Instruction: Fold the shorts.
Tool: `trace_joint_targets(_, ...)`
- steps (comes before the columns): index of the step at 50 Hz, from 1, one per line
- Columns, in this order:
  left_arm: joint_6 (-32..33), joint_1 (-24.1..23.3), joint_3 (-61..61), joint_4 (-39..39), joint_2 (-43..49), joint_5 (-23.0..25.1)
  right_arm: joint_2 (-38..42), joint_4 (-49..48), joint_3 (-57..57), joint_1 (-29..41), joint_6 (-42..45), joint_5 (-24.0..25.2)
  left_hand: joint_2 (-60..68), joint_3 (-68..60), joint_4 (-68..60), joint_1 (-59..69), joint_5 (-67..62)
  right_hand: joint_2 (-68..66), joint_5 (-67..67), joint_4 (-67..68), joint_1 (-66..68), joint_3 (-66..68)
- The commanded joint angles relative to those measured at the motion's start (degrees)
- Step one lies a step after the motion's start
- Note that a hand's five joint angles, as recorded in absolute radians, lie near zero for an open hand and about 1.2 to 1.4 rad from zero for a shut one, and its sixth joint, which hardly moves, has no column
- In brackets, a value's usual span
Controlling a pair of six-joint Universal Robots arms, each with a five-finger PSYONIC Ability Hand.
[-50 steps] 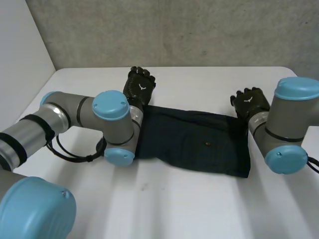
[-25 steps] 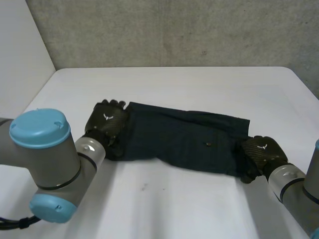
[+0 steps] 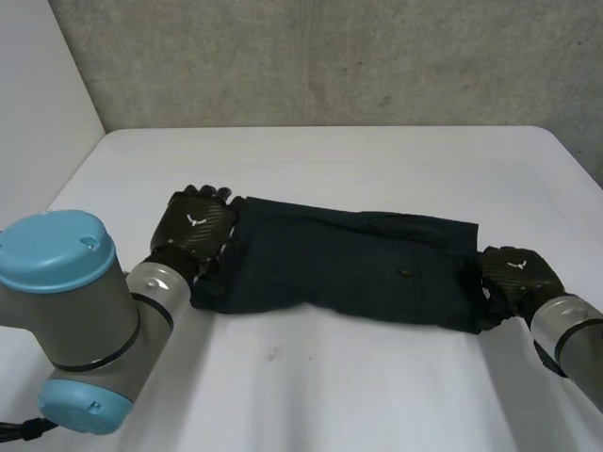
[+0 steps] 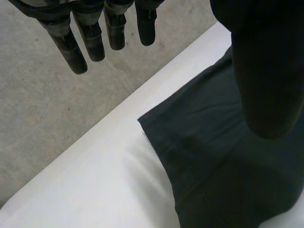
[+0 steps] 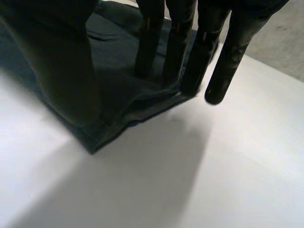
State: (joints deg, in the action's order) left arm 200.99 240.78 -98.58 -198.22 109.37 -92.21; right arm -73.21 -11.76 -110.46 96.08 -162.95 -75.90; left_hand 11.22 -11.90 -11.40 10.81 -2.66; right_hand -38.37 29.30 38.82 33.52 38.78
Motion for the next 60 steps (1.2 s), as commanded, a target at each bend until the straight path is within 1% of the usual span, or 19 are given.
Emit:
trace_joint_targets(1, -0.1, 0.3, -0.9, -0.1, -0.3, 0.1, 0.0, 4.7, 0.2, -0.2, -1.5, 2.4, -1.0, 1.7, 1.2, -0.6, 2.4, 10.1, -11.1, -10.6, -5.3, -10.5)
trace_joint_targets(12, -0.1, 0.3, -1.3, -0.1, -0.3, 0.2, -0.3, 3.9, 0.4, -0.3, -3.7, 2.7, -1.0, 1.7, 1.2, -0.6, 2.4, 7.4, -8.4, -7.9, -2.6, -7.8)
trace_joint_targets(16, -0.1, 0.3, -1.4, -0.1, -0.2, 0.2, 3.1, 1.8, 1.5, 0.1, -3.7, 2.3, -1.0, 1.7, 1.2, -0.6, 2.4, 4.6, -5.5, -5.0, 0.3, -5.0)
trace_joint_targets(17, -0.1, 0.3, -1.4, -0.1, -0.2, 0.2, 4.7, 0.6, 1.9, 0.1, -3.2, 2.3, -1.0, 1.7, 1.2, -0.6, 2.4, 2.6, -3.5, -3.0, 2.3, -3.0)
trace_joint_targets(24, -0.1, 0.3, -1.6, -0.2, 0.2, 0.2, 7.8, -1.4, 3.8, 0.0, -2.6, 2.0, -1.0, 1.7, 1.2, -0.6, 2.4, -12.7, 11.8, 12.3, 17.6, 12.3)
trace_joint_targets(26, -0.1, 0.3, -1.7, -0.3, 0.3, 0.3, 9.3, -1.4, 4.6, -0.2, -2.6, 1.9, -1.0, 1.7, 1.2, -0.6, 2.4, -22.5, 21.5, 22.0, 27.3, 22.1)
trace_joint_targets(27, -0.1, 0.3, -1.7, -0.3, 0.3, 0.2, 9.4, -1.3, 4.8, -0.2, -2.7, 1.9, -1.0, 1.7, 1.2, -0.6, 2.4, -30.2, 29.2, 29.7, 35.0, 29.8)
trace_joint_targets(28, -0.1, 0.3, -1.8, -0.3, 0.3, 0.2, 9.3, -1.5, 4.9, -0.3, -2.7, 1.9, -1.0, 1.7, 1.2, -0.6, 2.4, -41.5, 40.6, 41.1, 46.4, 41.1)
trace_joint_targets(35, 0.0, 0.1, -2.1, -0.3, -0.2, 0.2, 6.0, -1.6, 3.3, -0.5, -2.6, 1.6, -1.0, 1.7, 1.2, -0.6, 2.4, -41.6, 40.7, 41.2, 46.5, 41.2)
trace_joint_targets(39, -0.1, 0.2, -2.4, -0.2, -1.3, 0.2, 1.9, -0.6, 3.4, -2.9, -2.3, 1.9, -1.0, 1.7, 1.2, -0.6, 2.4, -41.6, 40.7, 41.2, 46.5, 41.2)
trace_joint_targets(43, -0.1, 0.2, -2.7, -0.2, -2.8, 0.1, -0.3, 1.7, 4.0, -5.7, 2.5, 2.3, -1.0, 1.7, 1.2, -0.6, 2.4, -41.6, 40.7, 41.2, 46.5, 41.2)
trace_joint_targets(44, -0.1, 0.2, -2.8, -0.2, -2.9, 0.1, -0.9, 3.6, 4.6, -6.3, 6.6, 2.2, -1.0, 1.7, 1.2, -0.6, 2.4, -41.6, 40.7, 41.2, 46.5, 41.2)
trace_joint_targets(47, -0.1, 0.2, -3.0, 0.2, -3.7, 0.0, -1.2, 6.7, 6.0, -6.5, 14.0, 1.9, -1.2, 1.9, 1.4, -0.8, 2.6, -41.6, 40.7, 41.2, 46.5, 41.2)
trace_joint_targets(48, -0.1, 0.2, -3.2, 0.3, -4.0, 0.0, -1.2, 8.3, 7.4, -6.2, 19.0, 1.5, -1.2, 1.9, 1.4, -0.8, 2.6, -41.6, 40.7, 41.2, 46.5, 41.2)
trace_joint_targets(51, -0.1, 0.4, -4.2, 0.0, -4.9, 0.2, -1.4, 11.3, 10.3, -6.1, 24.9, 0.1, -1.2, 1.9, 1.4, -0.8, 2.6, -41.6, 40.7, 41.2, 46.5, 41.2)
trace_joint_targets(52, -0.1, 0.4, -4.3, 0.0, -5.1, 0.2, -1.3, 12.5, 12.3, -5.0, 26.7, -1.4, -1.2, 1.9, 1.4, -0.8, 2.6, -41.6, 40.7, 41.2, 46.5, 41.2)
trace_joint_targets(55, -0.1, 0.6, -4.4, -0.1, -5.7, 0.2, -1.2, 13.4, 16.1, -0.1, 26.5, -3.3, -1.2, 1.9, 1.4, -0.8, 2.6, -41.6, 40.7, 41.2, 46.5, 41.2)
trace_joint_targets(56, 0.0, 0.7, -4.4, -0.1, -5.8, 0.2, -0.9, 13.5, 19.1, 4.2, 26.6, -3.8, -1.2, 1.9, 1.4, -0.8, 2.6, -41.6, 40.7, 41.2, 46.5, 41.2)
trace_joint_targets(60, -0.1, 0.7, -4.1, -0.2, -6.6, 0.1, 1.1, 13.3, 25.5, 13.1, 26.9, -3.9, -1.2, 1.9, 1.4, -0.8, 2.6, -41.6, 40.7, 41.2, 46.5, 41.2)
